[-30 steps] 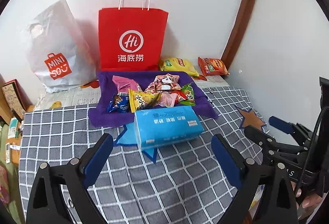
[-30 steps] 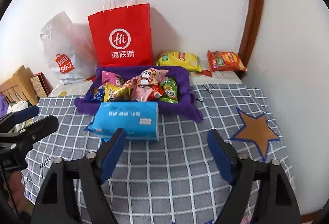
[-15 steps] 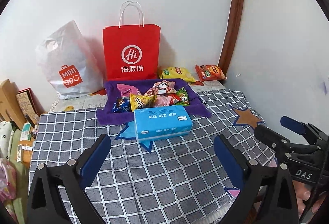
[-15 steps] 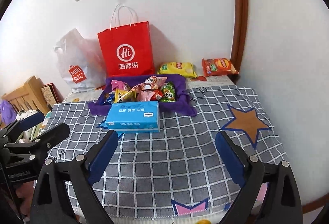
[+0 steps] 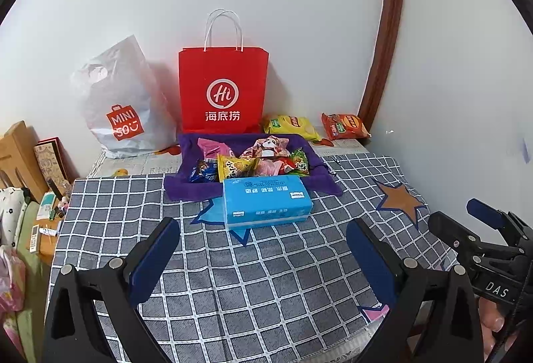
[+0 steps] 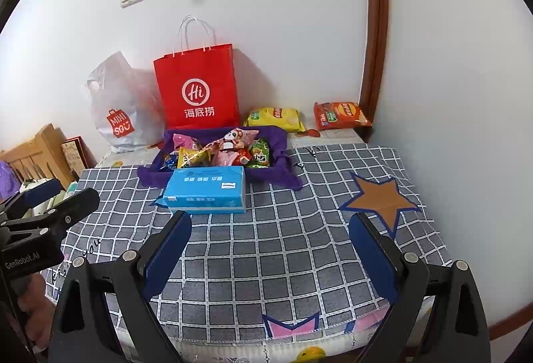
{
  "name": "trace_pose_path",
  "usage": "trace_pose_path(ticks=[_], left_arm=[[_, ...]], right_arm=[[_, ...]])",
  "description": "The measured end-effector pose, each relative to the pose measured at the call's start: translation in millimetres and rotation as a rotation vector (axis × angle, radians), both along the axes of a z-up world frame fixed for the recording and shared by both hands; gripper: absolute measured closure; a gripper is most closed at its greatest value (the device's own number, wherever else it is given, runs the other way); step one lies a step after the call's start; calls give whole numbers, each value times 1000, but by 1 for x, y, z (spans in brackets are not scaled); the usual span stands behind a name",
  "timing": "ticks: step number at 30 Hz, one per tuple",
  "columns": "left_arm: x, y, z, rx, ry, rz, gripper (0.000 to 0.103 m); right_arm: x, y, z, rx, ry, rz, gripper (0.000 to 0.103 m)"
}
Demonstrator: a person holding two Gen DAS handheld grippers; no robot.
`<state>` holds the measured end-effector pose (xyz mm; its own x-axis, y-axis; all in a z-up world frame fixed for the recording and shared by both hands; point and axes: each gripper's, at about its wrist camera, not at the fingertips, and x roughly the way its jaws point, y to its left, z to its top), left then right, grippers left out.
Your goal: Organize snacks
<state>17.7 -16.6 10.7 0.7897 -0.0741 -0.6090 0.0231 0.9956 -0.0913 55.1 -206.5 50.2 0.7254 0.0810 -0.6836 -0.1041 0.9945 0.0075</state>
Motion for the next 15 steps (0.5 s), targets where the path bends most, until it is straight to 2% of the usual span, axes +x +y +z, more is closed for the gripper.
trace_pose_path(ticks=[15], left_arm=[[0, -5, 0, 8, 3, -7, 2]], right_arm=[[-3, -2, -2, -11, -4, -2, 8]])
